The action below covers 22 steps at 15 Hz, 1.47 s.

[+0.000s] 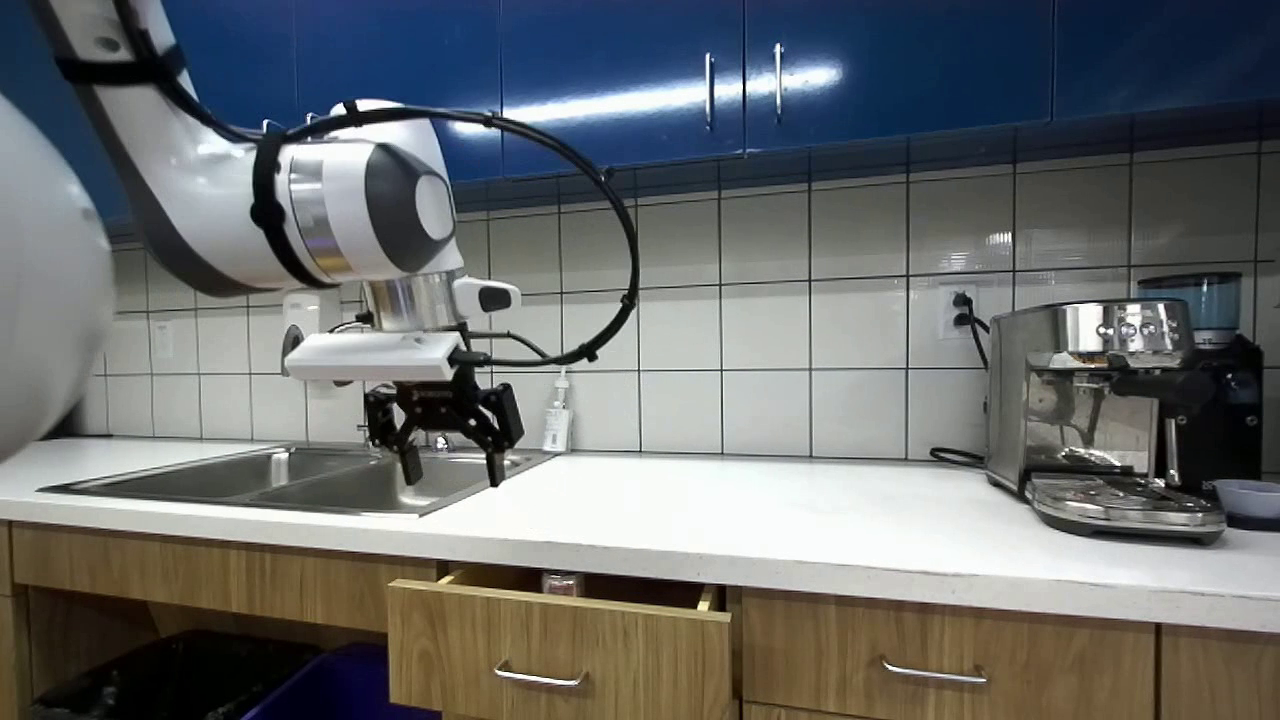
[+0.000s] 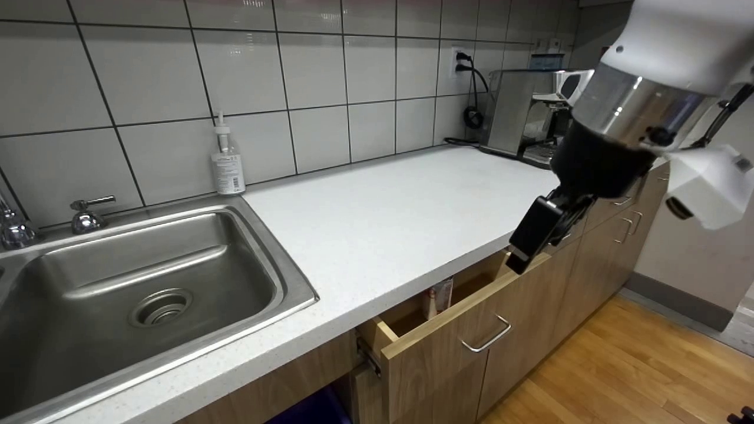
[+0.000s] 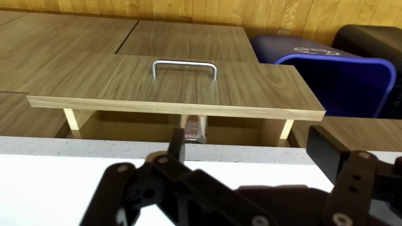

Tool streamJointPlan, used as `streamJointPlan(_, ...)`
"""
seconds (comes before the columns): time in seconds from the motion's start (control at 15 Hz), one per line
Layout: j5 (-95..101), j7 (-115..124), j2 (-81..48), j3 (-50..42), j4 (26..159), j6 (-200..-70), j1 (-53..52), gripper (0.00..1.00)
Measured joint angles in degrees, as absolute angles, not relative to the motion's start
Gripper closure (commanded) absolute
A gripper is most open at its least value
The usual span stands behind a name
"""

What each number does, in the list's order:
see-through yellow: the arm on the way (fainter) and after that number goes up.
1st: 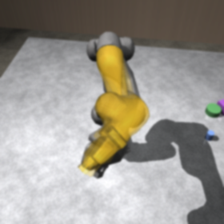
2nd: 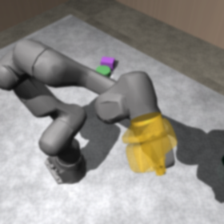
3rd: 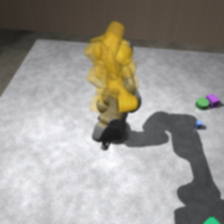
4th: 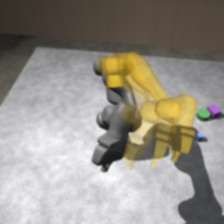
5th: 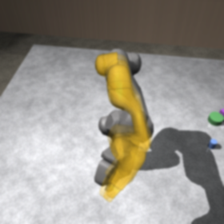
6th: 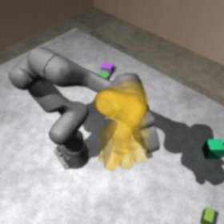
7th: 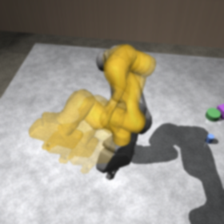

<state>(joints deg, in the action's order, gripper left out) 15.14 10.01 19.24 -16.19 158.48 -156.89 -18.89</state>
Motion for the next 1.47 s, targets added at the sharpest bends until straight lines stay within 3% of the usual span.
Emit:
streamJointPlan(0.47,9.6,9.4,38.9,-12.9,158.9,-132.9,-14.9,0.00)
streamJointPlan(0.93,4.7,6.6,27.7,-11.0,158.3,-142.1,-8.8,0.00)
streamJointPlan(1.47,4.6,6.6,27.1,-10.9,157.7,-142.2,-8.8,0.00)
